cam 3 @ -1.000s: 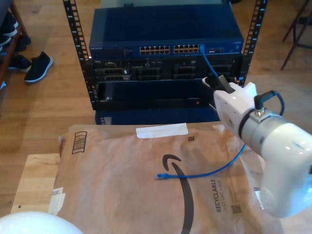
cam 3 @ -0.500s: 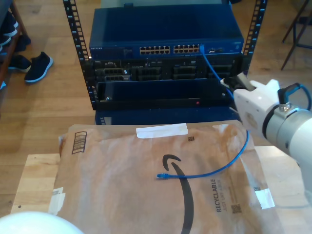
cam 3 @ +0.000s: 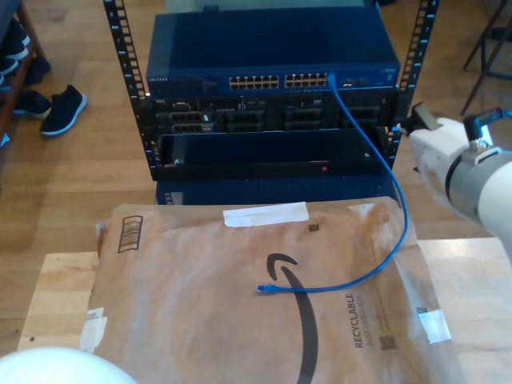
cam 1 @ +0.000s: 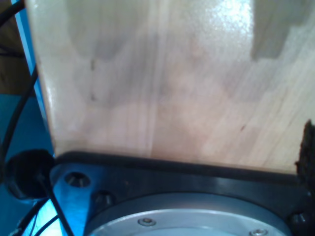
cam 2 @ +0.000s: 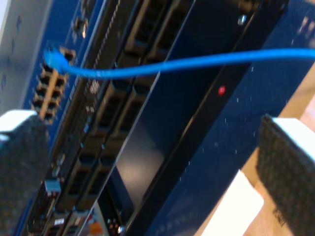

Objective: Grab the cable and plug it in

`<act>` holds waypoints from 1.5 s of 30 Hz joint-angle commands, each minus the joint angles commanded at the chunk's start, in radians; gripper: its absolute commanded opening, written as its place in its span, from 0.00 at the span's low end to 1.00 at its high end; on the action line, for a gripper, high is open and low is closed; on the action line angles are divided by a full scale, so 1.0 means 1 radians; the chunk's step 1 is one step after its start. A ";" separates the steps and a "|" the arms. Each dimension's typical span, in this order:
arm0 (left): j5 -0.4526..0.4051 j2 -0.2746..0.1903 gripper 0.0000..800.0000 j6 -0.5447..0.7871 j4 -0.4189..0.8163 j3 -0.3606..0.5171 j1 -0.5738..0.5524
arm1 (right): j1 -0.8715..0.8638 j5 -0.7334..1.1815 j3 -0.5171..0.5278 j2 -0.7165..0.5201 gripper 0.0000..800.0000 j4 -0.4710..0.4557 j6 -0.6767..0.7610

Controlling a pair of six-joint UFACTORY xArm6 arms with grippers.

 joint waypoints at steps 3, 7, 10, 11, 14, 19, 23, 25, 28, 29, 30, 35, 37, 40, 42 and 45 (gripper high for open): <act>0.000 0.000 1.00 0.000 0.000 0.000 0.000 | -0.011 0.058 0.005 -0.026 0.78 0.000 -0.020; 0.000 0.000 1.00 0.000 0.000 0.000 0.000 | -0.017 0.186 -0.002 -0.038 0.87 0.009 -0.095; 0.000 0.000 1.00 0.000 0.000 0.000 0.000 | -0.017 0.259 -0.011 -0.040 0.89 0.023 -0.130; 0.000 0.000 1.00 0.000 0.000 0.000 -0.002 | -0.017 0.284 -0.014 -0.040 0.92 0.026 -0.153; 0.000 0.000 1.00 0.000 0.000 0.000 0.000 | -0.018 0.393 -0.052 -0.034 0.97 0.038 -0.221; 0.000 0.000 1.00 0.000 0.000 0.000 -0.002 | -0.023 0.542 -0.095 -0.025 1.00 0.141 -0.358; 0.000 0.000 1.00 0.000 0.000 0.000 0.000 | -0.028 0.644 -0.124 -0.018 1.00 0.184 -0.423; 0.000 0.000 1.00 0.000 0.000 0.000 0.000 | -0.031 0.718 -0.152 -0.006 1.00 0.186 -0.425; 0.000 0.000 1.00 0.000 0.000 0.000 0.000 | -0.031 0.816 -0.195 0.017 1.00 0.184 -0.425; 0.000 0.000 1.00 0.000 0.000 0.000 0.000 | -0.031 0.838 -0.209 0.020 1.00 0.184 -0.425; 0.000 0.000 1.00 0.000 0.000 0.000 0.000 | -0.031 0.856 -0.222 0.031 1.00 0.184 -0.428; 0.000 0.000 1.00 0.000 0.000 0.000 0.000 | -0.038 0.911 -0.269 0.058 1.00 0.180 -0.430; 0.000 0.000 1.00 0.000 0.000 0.000 0.000 | -0.071 0.919 -0.267 0.060 1.00 0.184 -0.422; 0.000 0.000 1.00 0.000 0.000 0.000 0.000 | -0.075 0.924 -0.272 0.060 1.00 0.184 -0.425; 0.000 0.000 1.00 0.000 0.000 0.000 0.000 | -0.075 0.922 -0.272 0.060 1.00 0.184 -0.420; 0.000 0.000 1.00 0.000 0.000 0.000 0.000 | -0.107 0.930 -0.272 0.060 1.00 0.184 -0.419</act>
